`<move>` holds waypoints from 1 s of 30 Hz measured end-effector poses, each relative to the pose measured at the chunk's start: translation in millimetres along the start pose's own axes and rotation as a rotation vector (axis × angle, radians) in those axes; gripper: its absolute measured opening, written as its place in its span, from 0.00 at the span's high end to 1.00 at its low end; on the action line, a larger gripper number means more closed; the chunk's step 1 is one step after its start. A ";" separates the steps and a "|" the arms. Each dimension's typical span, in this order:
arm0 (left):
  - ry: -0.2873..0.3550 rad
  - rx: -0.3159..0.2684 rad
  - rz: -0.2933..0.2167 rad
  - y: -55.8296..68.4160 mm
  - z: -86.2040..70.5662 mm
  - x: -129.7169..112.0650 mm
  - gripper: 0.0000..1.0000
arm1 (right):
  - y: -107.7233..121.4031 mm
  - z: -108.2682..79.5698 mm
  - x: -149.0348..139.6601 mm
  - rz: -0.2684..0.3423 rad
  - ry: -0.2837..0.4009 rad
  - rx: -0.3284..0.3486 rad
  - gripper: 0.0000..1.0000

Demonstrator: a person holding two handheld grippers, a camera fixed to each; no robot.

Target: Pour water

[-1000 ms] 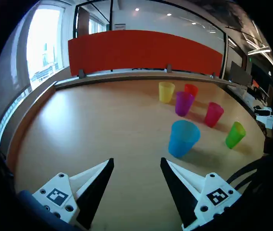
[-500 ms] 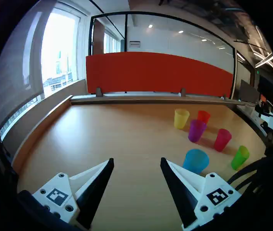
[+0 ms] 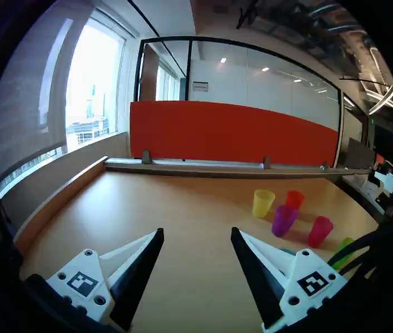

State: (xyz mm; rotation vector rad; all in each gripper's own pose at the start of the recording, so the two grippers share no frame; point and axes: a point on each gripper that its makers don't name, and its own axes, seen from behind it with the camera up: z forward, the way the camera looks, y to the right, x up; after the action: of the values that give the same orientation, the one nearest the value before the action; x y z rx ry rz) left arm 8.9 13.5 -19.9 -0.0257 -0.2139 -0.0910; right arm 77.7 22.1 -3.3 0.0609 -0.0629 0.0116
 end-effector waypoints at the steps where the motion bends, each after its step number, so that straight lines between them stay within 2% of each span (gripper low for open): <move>1: 0.010 0.002 -0.003 -1.0 0.8 2.4 0.11 | -0.5 1.1 2.0 0.002 0.006 -0.003 0.10; 9: 0.086 0.001 -0.021 -3.9 9.3 16.5 0.11 | -8.9 10.8 6.7 0.011 0.051 -0.008 0.10; 18: 0.161 -0.009 0.001 0.1 20.5 19.3 0.11 | -21.7 15.8 -8.0 -0.009 0.055 -0.003 0.10; 24: 0.207 0.015 -0.008 -6.2 26.0 15.5 0.11 | -22.7 14.0 -16.2 -0.024 0.050 -0.009 0.09; 30: 0.260 0.054 0.006 -10.5 29.9 16.7 0.11 | -18.8 10.0 -18.3 -0.025 0.041 -0.030 0.09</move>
State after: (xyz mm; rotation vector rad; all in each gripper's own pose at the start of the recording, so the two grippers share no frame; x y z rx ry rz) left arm 17.9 2.6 13.0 0.0396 0.0434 -0.0818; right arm 59.0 2.5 4.3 0.0318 -0.0213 -0.0135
